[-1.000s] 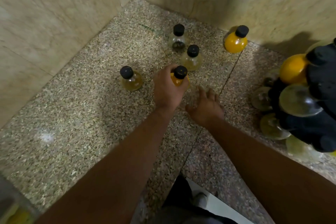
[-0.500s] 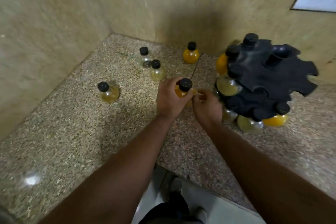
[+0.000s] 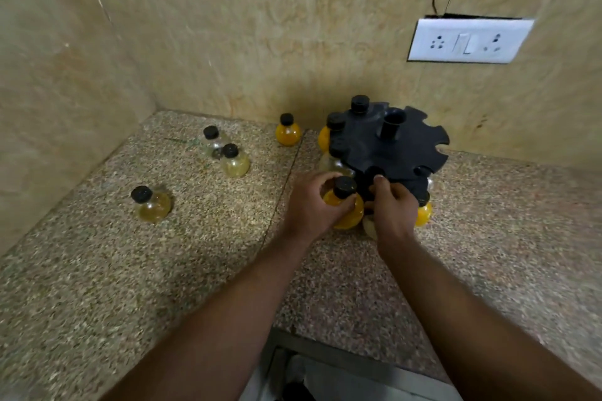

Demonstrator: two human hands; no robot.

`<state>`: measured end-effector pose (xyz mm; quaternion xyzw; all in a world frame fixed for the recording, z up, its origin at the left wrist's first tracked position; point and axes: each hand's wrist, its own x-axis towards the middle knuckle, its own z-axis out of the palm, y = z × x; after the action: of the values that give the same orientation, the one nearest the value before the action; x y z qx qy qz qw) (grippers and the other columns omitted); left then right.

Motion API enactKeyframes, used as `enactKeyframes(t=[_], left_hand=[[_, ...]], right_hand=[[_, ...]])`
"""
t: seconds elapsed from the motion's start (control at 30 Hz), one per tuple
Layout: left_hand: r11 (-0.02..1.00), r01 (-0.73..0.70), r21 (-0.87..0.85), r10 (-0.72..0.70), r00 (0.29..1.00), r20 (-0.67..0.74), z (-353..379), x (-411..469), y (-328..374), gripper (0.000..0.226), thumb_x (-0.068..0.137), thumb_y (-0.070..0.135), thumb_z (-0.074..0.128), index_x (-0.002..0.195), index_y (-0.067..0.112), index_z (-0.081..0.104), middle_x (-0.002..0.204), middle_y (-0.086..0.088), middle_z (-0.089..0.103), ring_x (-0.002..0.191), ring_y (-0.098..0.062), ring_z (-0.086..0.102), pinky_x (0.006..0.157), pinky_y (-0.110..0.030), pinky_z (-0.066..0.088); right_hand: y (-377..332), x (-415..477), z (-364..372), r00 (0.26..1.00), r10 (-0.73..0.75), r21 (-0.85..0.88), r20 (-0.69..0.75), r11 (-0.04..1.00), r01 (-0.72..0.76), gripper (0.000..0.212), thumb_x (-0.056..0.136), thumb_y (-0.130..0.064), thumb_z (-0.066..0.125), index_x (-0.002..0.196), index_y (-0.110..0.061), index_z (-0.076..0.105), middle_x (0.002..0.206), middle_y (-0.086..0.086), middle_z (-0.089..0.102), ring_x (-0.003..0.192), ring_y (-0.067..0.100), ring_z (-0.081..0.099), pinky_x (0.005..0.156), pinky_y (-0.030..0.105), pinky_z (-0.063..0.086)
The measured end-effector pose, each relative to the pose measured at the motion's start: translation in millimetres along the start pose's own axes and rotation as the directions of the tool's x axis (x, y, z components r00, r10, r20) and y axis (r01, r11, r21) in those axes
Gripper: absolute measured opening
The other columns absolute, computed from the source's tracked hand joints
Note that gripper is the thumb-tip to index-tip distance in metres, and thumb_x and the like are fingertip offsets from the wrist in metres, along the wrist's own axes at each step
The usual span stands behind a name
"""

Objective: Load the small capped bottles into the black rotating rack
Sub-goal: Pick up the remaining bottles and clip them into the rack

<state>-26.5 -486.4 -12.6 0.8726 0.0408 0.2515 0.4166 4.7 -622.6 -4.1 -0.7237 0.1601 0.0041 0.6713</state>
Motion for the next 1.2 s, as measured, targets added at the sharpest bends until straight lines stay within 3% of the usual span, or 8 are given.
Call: enactKeyframes(t=[0.07, 0.2, 0.27, 0.37, 0.5, 0.7, 0.9, 1.2], left_hand=[[1.0, -0.017, -0.013, 0.017, 0.999, 0.031, 3.3, 3.8, 6.8, 0.044, 0.071, 0.038, 0.085, 0.108, 0.017, 0.073, 0.102, 0.007, 0.064, 0.094, 0.001, 0.053, 0.081, -0.005, 0.038], [0.998, -0.034, -0.046, 0.038, 0.995, 0.096, 12.9, 11.6, 19.2, 0.048, 0.073, 0.039, 0.084, 0.113, 0.018, 0.071, 0.107, 0.005, 0.062, 0.1, -0.006, 0.058, 0.086, -0.02, 0.05], [0.997, -0.028, -0.072, 0.038, 0.99, 0.133, 17.3, 15.7, 25.4, 0.049, 0.076, 0.036, 0.083, 0.119, 0.016, 0.068, 0.108, 0.006, 0.058, 0.101, -0.003, 0.056, 0.088, -0.016, 0.049], [0.998, -0.049, -0.033, 0.054, 0.986, 0.158, 22.1, 23.1, 29.4, 0.051, 0.08, 0.034, 0.081, 0.125, 0.016, 0.064, 0.113, 0.006, 0.054, 0.104, -0.003, 0.05, 0.089, -0.011, 0.041], [0.998, -0.056, -0.007, 0.057, 0.974, 0.218, 27.7, 30.8, 29.0, 0.052, 0.085, 0.032, 0.077, 0.131, 0.016, 0.059, 0.12, 0.0, 0.052, 0.113, -0.015, 0.051, 0.098, -0.032, 0.047], [0.994, -0.071, 0.084, 0.057, 0.985, 0.16, 35.8, 32.4, 20.6, 0.05, 0.089, 0.037, 0.071, 0.131, 0.014, 0.058, 0.121, -0.006, 0.053, 0.113, -0.023, 0.052, 0.092, -0.037, 0.048], [1.0, -0.003, 0.01, 0.002, 0.995, 0.104, 38.2, 30.2, 13.7, 0.047, 0.091, 0.029, 0.07, 0.132, 0.012, 0.056, 0.129, -0.008, 0.051, 0.12, -0.024, 0.05, 0.098, -0.041, 0.048], [0.979, 0.205, 0.015, -0.202, 0.974, -0.104, 10.3, 39.9, -28.0, 0.044, 0.095, 0.03, 0.062, 0.134, 0.011, 0.058, 0.126, -0.011, 0.059, 0.114, -0.026, 0.057, 0.093, -0.045, 0.052]], right_hand=[[-6.6, 5.2, -6.2, 0.999, 0.031, 0.084, -0.039, 0.996, -0.028, 0.036, 0.094, -0.043, 0.063, 0.089, -0.008, 0.071, 0.085, 0.015, 0.073, 0.075, 0.028, 0.067, 0.068, 0.047, 0.055], [-18.5, 14.9, -21.6, 0.985, 0.153, 0.22, -0.079, 0.966, -0.132, 0.033, 0.098, -0.033, 0.063, 0.093, -0.002, 0.072, 0.069, 0.015, 0.064, 0.051, 0.021, 0.054, 0.045, 0.027, 0.045], [-22.2, 21.8, -27.1, 0.984, 0.167, 0.247, -0.055, 0.958, -0.149, 0.024, 0.098, -0.029, 0.065, 0.094, -0.006, 0.073, 0.067, 0.012, 0.063, 0.046, 0.019, 0.051, 0.038, 0.022, 0.039], [-23.7, 30.8, -28.7, 0.982, 0.178, 0.25, 0.068, 0.95, -0.19, 0.016, 0.097, -0.022, 0.067, 0.1, -0.007, 0.072, 0.072, 0.011, 0.064, 0.048, 0.019, 0.051, 0.042, 0.024, 0.038], [-23.2, 30.8, -30.0, 0.983, 0.152, 0.211, 0.106, 0.962, -0.171, 0.013, 0.099, -0.019, 0.064, 0.094, -0.008, 0.067, 0.062, 0.006, 0.052, 0.04, 0.013, 0.042, 0.041, 0.022, 0.032], [-21.3, 30.5, -27.9, 0.973, 0.165, 0.22, 0.159, 0.955, -0.198, 0.008, 0.1, -0.018, 0.063, 0.095, -0.013, 0.068, 0.08, 0.005, 0.067, 0.058, 0.015, 0.058, 0.039, 0.02, 0.041], [-10.4, 28.1, -13.7, 0.977, 0.175, 0.207, 0.124, 0.958, -0.198, 0.006, 0.101, -0.021, 0.062, 0.098, -0.017, 0.06, 0.068, 0.002, 0.054, 0.04, 0.008, 0.043, 0.038, 0.021, 0.034], [1.0, -4.8, 36.6, 0.968, 0.059, 0.009, 0.246, 0.998, -0.063, 0.033, 0.098, -0.029, 0.061, 0.074, -0.007, 0.068, 0.071, 0.01, 0.06, 0.061, 0.022, 0.049, 0.058, 0.034, 0.039]])
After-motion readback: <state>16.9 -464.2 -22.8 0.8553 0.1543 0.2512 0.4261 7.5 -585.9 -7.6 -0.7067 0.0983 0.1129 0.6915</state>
